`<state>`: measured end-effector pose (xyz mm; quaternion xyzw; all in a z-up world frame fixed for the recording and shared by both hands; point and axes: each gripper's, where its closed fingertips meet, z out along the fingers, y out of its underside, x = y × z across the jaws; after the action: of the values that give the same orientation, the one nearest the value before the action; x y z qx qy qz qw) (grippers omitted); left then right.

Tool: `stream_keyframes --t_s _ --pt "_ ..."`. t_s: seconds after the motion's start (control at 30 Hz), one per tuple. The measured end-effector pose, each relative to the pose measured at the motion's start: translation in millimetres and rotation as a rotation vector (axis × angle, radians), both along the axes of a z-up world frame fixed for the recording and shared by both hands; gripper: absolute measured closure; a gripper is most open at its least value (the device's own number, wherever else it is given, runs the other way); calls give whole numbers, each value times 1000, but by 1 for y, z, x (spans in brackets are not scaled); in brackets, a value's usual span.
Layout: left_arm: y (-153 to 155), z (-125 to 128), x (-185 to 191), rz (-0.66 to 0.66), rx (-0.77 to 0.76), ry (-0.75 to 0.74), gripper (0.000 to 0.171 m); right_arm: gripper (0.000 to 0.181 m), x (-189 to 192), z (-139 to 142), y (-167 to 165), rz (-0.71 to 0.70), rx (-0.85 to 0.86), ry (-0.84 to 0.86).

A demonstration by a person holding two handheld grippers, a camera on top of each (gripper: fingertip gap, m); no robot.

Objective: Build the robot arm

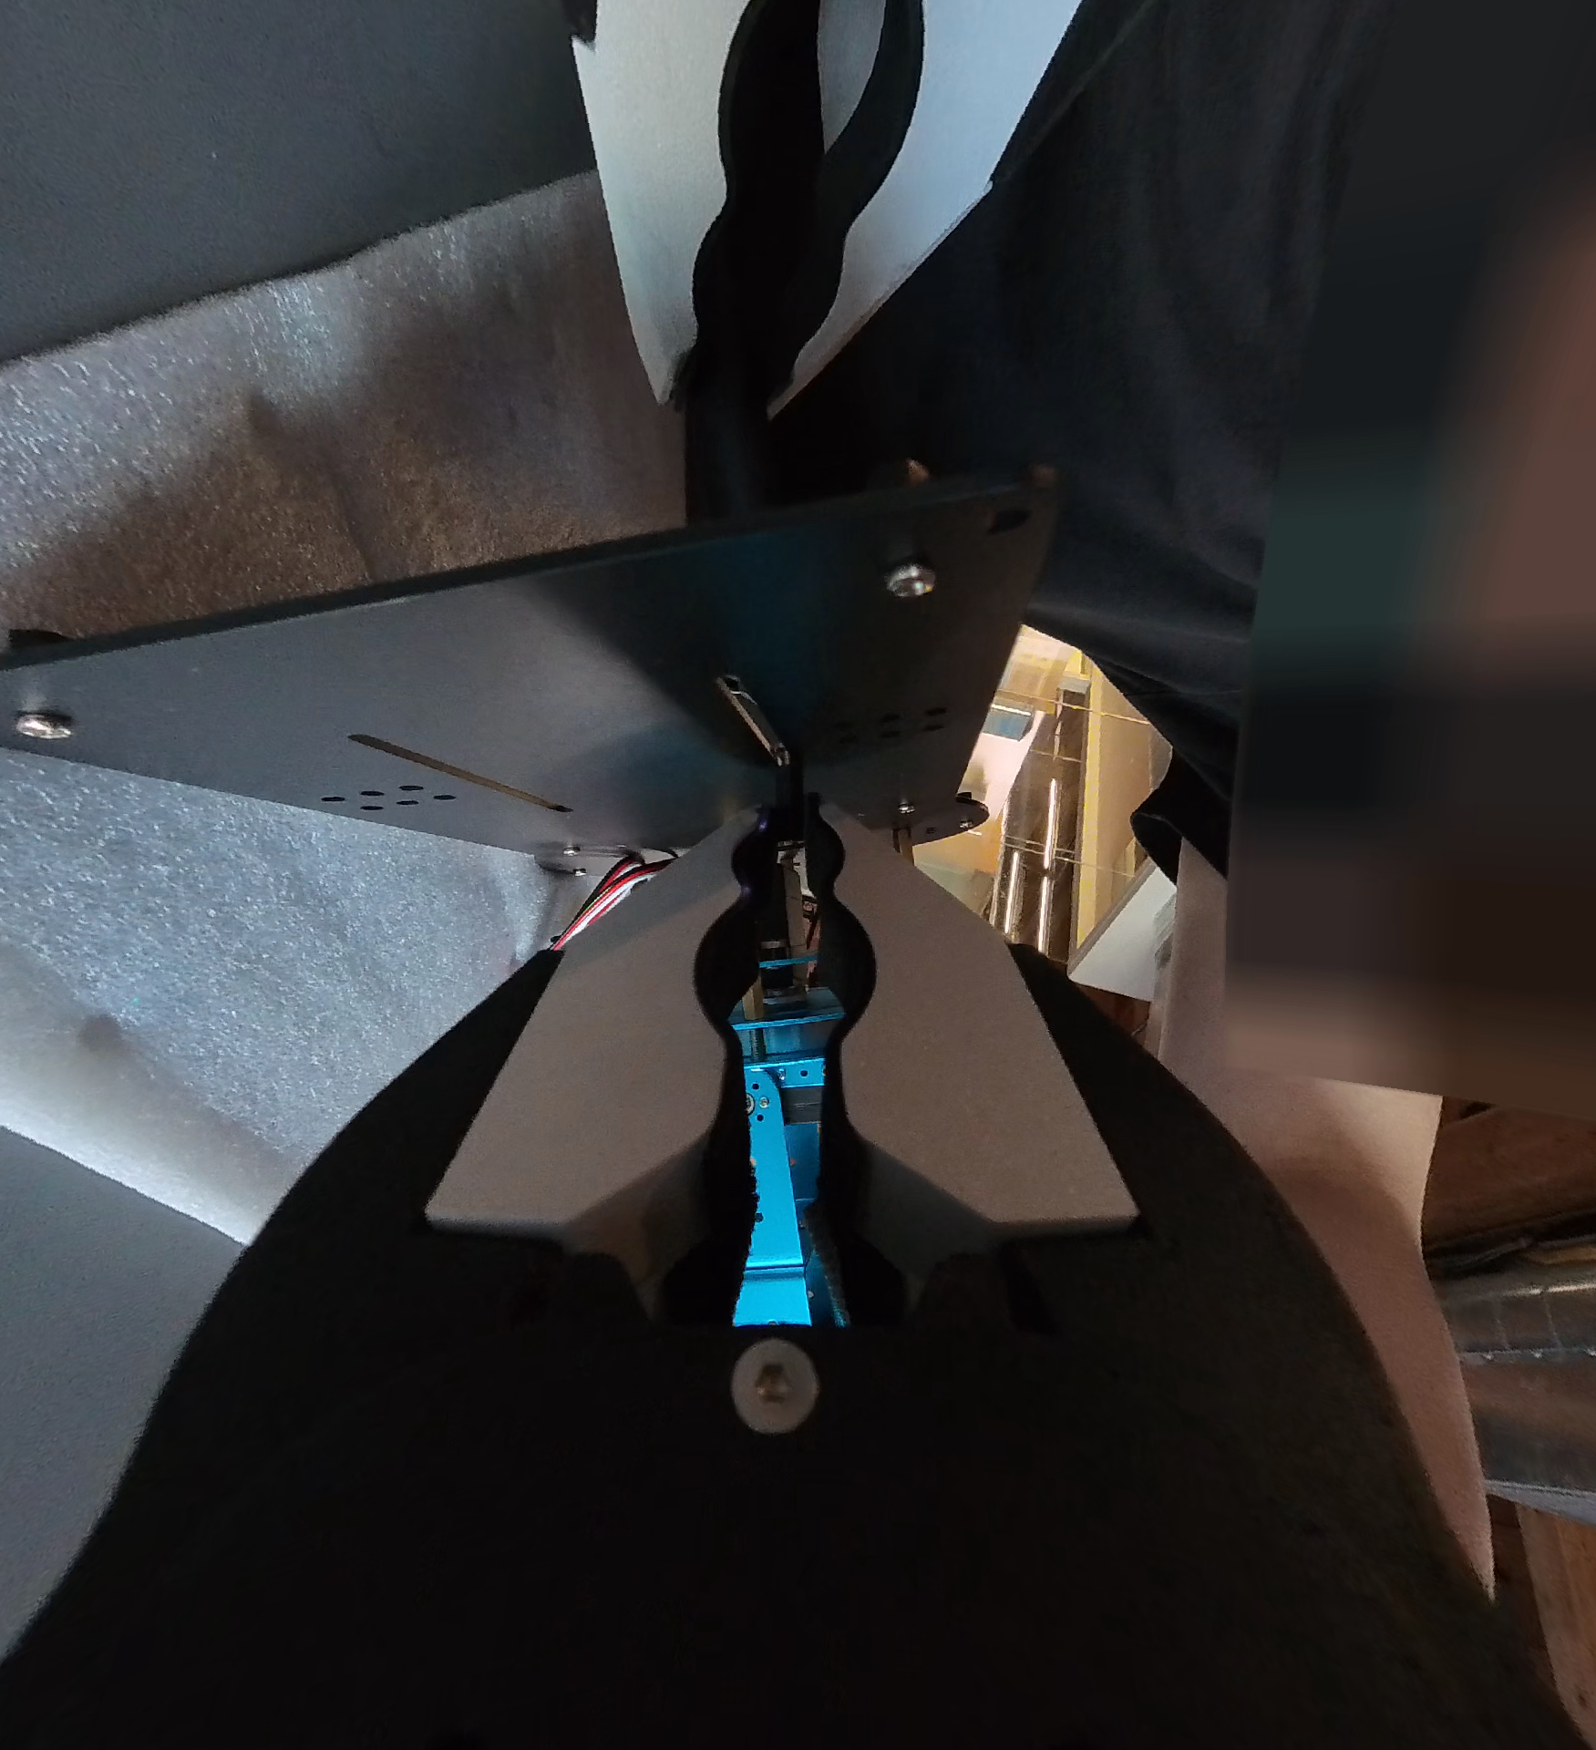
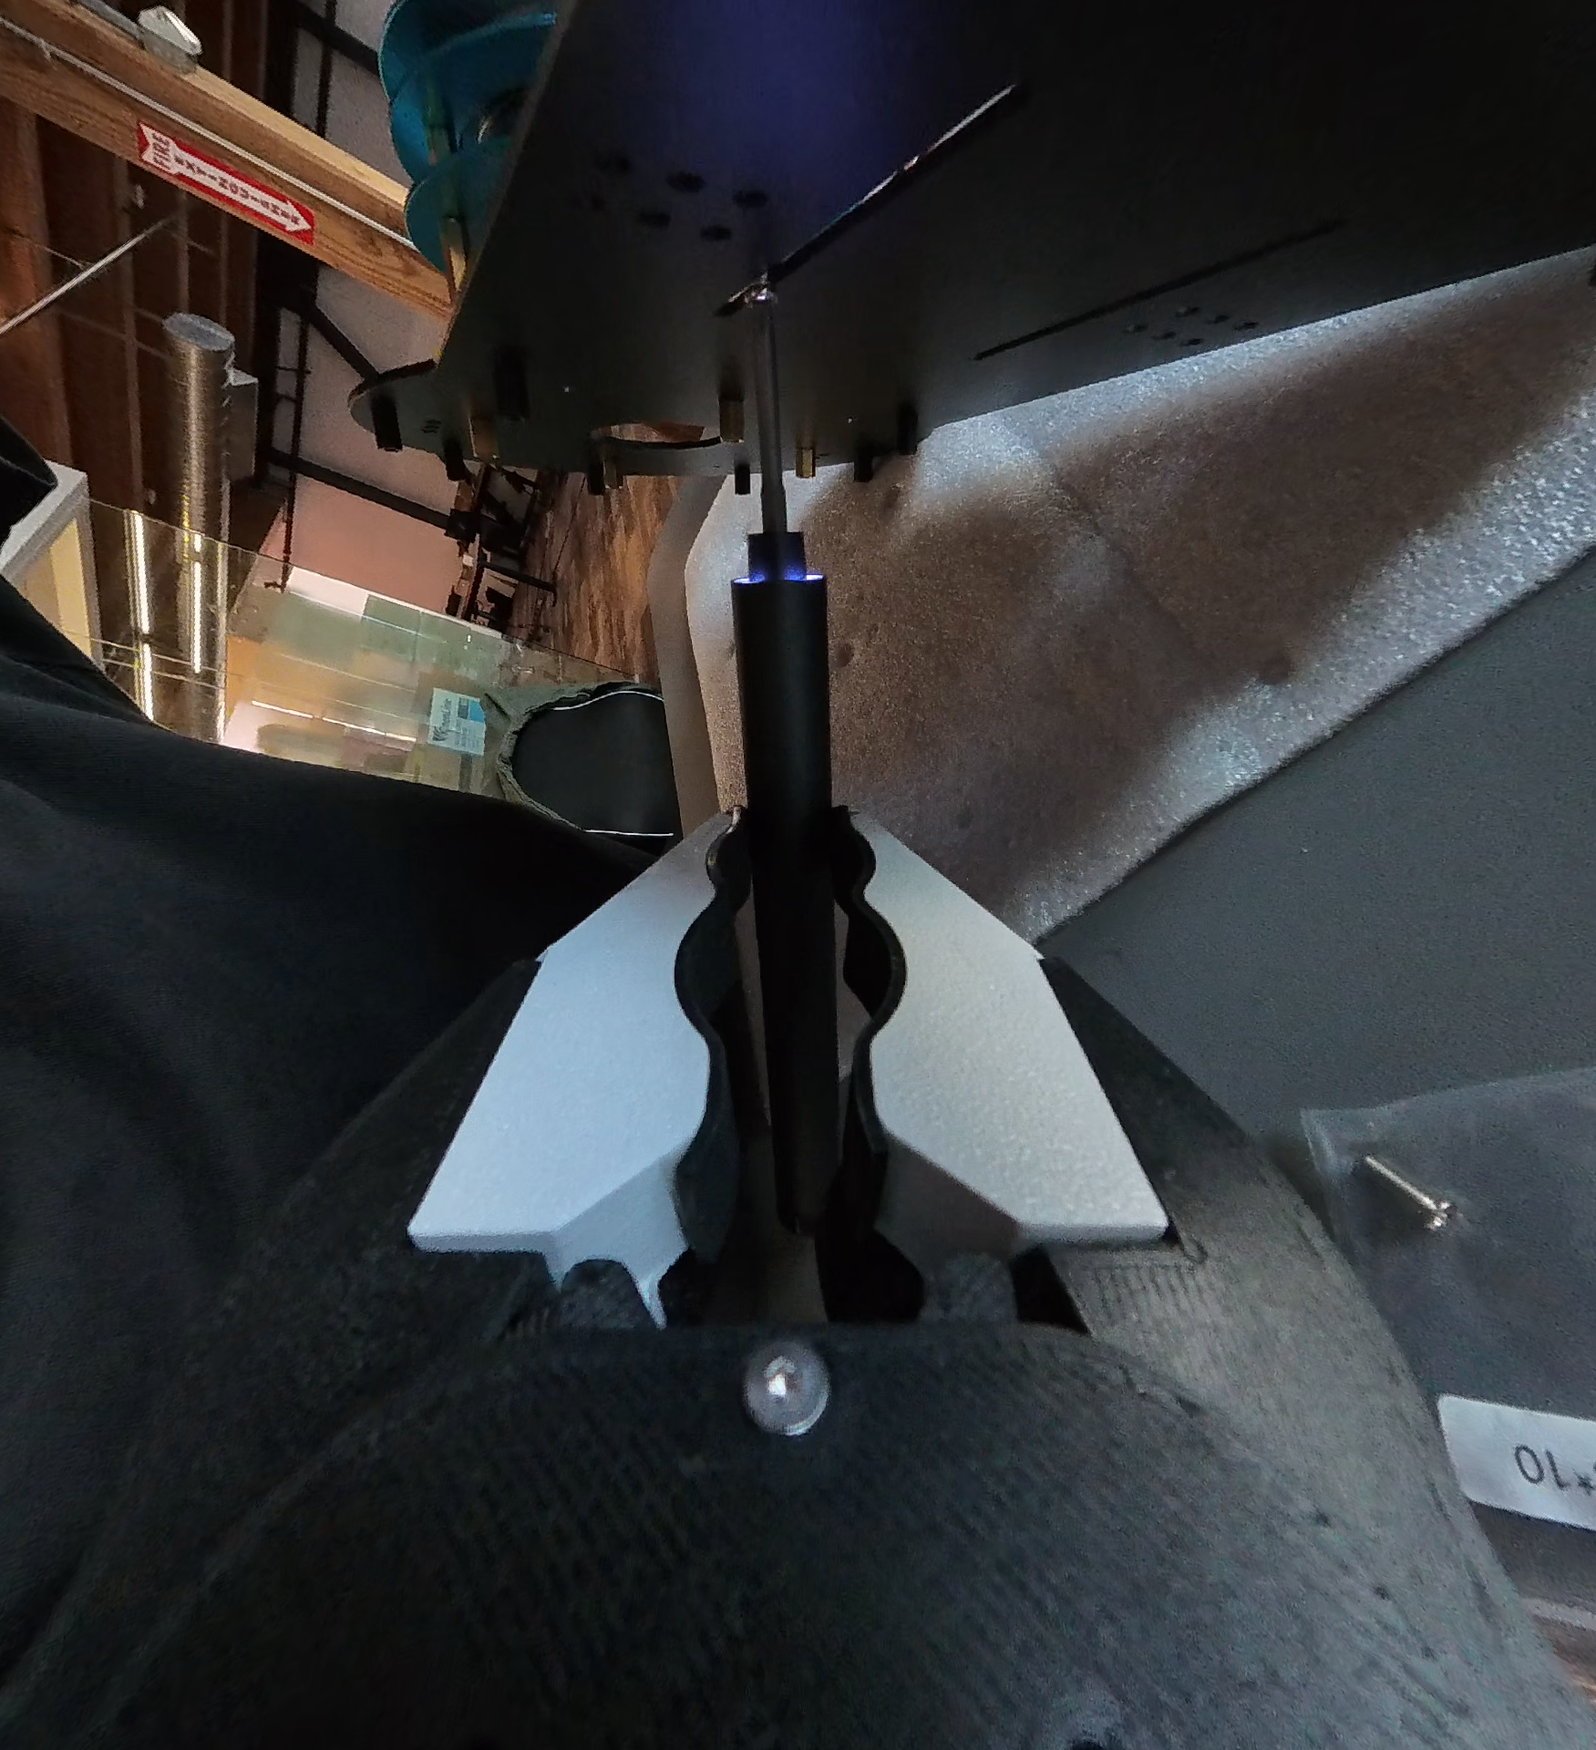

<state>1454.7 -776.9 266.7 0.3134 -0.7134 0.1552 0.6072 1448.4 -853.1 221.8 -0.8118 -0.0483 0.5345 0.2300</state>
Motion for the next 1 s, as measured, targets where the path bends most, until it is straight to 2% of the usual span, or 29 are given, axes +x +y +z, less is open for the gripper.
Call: stream_keyframes --t_s 0.47,1.0 --pt "-4 0 11 90 -5 35 166 165 3 0 0 14 11 -29" --pt "17 4 6 277 22 -12 160 165 1 2 -1 29 14 -26"
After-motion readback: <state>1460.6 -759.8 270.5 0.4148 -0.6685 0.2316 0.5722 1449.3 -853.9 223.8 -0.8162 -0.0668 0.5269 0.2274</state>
